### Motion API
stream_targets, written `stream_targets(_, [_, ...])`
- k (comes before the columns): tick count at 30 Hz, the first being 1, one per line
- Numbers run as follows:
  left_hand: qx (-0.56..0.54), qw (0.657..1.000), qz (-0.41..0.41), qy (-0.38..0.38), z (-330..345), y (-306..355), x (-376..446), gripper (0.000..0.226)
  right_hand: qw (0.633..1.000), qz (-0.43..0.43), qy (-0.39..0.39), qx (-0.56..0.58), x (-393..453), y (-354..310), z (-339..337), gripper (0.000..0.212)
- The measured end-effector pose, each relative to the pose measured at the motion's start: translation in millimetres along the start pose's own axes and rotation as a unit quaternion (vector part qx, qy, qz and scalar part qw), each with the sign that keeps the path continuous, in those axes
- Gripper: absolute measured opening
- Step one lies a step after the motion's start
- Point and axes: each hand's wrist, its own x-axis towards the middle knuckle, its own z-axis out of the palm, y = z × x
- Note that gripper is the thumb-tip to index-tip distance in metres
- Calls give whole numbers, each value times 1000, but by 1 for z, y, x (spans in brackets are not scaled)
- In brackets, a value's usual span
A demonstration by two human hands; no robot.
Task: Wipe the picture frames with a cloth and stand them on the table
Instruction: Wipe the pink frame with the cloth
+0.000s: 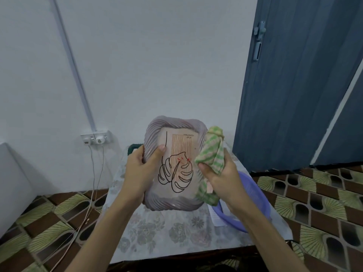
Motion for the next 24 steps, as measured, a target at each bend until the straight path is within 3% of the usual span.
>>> stream_targets(2, [10, 1000, 1, -8, 1, -3, -3, 9, 999, -4, 40, -11, 2, 3, -4, 31])
stream_targets(6, [-4, 999, -32, 3, -3, -5, -1, 13, 988, 73, 132, 38, 17, 3, -29, 23])
stream_targets(11, [-17, 999, -32, 28, -10, -8, 7, 12, 992, 111, 6, 55, 8, -8, -40, 31])
stream_targets(14, [-22, 999, -35, 31, -6, -10, 7, 12, 993, -14, 9, -114, -11, -9, -23, 38])
stream_targets(18, [-27, 999, -24, 27, 5, -8, -2, 11, 916, -219, 74, -328, -12, 6, 2, 22])
stream_targets(22, [-15, 999, -21, 48, 11, -10, -6, 10, 912, -202, 128, -334, 14, 0, 9, 26])
stream_targets(24, [-20, 997, -38, 63, 9, -13, -4, 15, 892, -213, 120, -381, 6, 4, 13, 30])
